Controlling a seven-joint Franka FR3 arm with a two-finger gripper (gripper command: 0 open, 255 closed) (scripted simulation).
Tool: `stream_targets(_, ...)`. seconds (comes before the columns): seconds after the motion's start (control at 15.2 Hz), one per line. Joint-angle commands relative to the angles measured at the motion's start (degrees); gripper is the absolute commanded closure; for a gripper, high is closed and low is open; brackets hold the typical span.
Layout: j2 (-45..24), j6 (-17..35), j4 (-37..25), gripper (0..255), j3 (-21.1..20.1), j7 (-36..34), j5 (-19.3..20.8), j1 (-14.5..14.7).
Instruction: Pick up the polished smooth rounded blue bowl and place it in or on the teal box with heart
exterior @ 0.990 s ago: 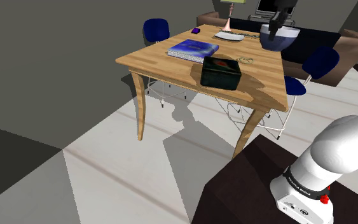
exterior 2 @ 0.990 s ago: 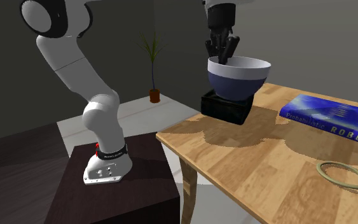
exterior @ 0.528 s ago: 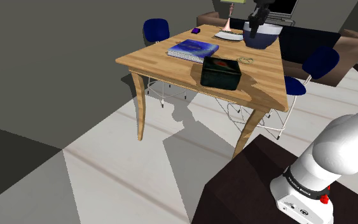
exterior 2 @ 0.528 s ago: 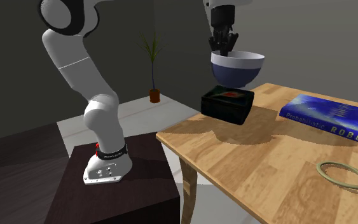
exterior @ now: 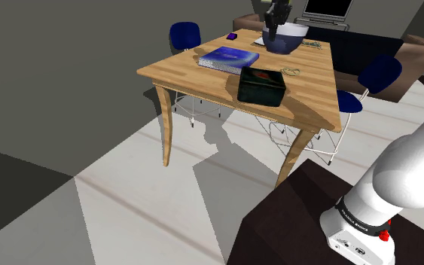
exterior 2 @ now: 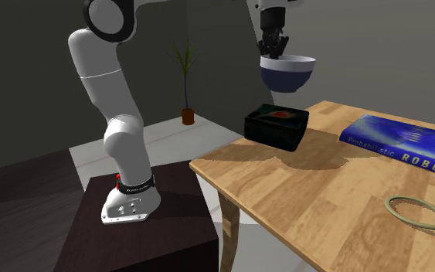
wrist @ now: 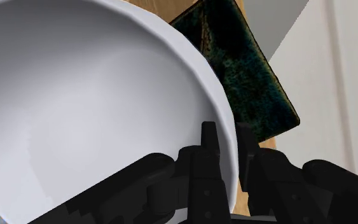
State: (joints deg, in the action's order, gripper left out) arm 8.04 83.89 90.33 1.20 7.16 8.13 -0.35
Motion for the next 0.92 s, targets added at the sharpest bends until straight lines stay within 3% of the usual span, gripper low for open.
stream_targets(0.0,-2.67,-0.8,-3.19,255,-1.39,-2.36,-0.14,1.0)
stream_targets(0.07,-3.95,-1.28,-4.81,255,-1.93,-3.28,-0.15,1.43)
stream_targets(0.86,-0.65,8.67,8.5,255,-1.74,-4.42,-0.23,1.37)
